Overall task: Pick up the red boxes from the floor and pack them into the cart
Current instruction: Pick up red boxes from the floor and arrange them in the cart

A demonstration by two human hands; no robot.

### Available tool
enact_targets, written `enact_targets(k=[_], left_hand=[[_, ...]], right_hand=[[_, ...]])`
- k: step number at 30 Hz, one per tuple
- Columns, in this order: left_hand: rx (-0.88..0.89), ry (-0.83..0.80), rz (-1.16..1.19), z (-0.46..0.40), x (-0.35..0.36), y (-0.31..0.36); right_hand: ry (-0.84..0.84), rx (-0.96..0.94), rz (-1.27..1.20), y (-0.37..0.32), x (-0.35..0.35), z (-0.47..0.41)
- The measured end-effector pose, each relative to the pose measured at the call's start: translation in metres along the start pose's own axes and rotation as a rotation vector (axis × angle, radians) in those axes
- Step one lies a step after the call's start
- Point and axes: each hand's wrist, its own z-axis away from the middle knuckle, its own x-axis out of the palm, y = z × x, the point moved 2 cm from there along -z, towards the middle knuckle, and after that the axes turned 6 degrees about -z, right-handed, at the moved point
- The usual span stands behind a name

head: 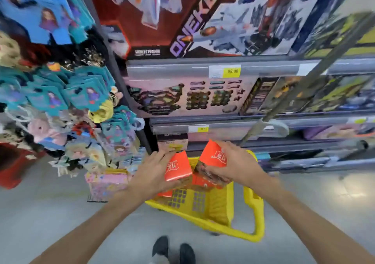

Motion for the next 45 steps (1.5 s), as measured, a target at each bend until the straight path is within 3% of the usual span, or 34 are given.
enact_targets(k=[10, 18, 27, 36, 45], left_hand=[[0.175, -0.239, 0.010, -0.064, 0.226, -0.041], [0.260, -0.350, -0.093, -0.073, 0.343, -0.057], [0.286, -0.390, -0.308, -0.077, 0.401, -0.073], [0.242, -0.390, -0.285, -0.062, 0.405, -0.076], [0.199, -0.375, -0.264, -0.063, 0.405, -0.076]], right_hand=[[0.018, 0.327, -0.107, 0.087, 0.138, -0.041], [-0.010, 0.347, -0.093, 0.109, 0.212, -0.052], [-0.136, 0.247, 0.032, 0.127, 0.270, -0.072], [-0.301, 0.008, 0.211, 0.119, 0.299, -0.101], [-0.396, -0.069, 0.214, 0.143, 0.335, -0.120]])
